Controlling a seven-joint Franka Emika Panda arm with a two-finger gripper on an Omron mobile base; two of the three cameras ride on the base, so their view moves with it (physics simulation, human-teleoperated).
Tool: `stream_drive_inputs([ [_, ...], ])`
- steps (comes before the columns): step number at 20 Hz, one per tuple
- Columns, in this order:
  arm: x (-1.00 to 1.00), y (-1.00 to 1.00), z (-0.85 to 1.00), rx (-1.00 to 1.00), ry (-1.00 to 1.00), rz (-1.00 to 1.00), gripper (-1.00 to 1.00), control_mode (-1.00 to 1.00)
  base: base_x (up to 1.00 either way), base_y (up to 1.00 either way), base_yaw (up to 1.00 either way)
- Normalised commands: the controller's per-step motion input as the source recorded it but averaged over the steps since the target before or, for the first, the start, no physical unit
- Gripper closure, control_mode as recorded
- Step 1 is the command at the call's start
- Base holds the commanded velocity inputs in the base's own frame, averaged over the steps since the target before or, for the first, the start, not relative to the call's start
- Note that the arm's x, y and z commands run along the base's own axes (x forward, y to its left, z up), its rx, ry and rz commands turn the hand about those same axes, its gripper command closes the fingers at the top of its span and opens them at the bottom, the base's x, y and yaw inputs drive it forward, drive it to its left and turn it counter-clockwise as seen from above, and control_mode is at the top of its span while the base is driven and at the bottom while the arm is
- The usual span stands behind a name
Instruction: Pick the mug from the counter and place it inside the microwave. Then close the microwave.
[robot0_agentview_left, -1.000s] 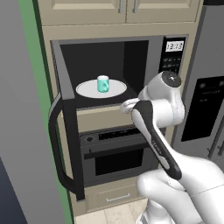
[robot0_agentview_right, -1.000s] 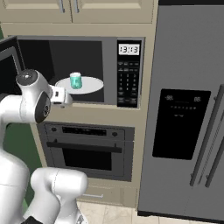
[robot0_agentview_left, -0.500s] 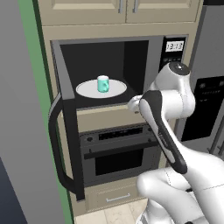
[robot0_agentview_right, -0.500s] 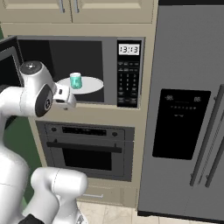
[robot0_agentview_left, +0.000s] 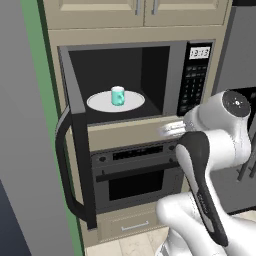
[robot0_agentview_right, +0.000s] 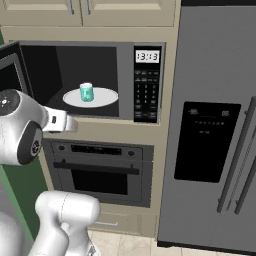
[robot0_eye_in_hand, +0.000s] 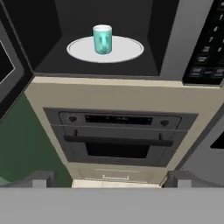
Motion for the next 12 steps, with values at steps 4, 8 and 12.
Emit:
stream_drive_inputs([
  [4,-0.51,0.0,0.41,0.0,-0.16,0.0,-1.0,-1.0,0.0,0.0,0.0],
  [8,-0.75,0.0,0.55,0.0,-0.08,0.0,-1.0,-1.0,0.0,0.0,0.0],
  [12,-0.79,0.0,0.62,0.0,-0.01,0.0,-1.0,-1.0,0.0,0.0,0.0],
])
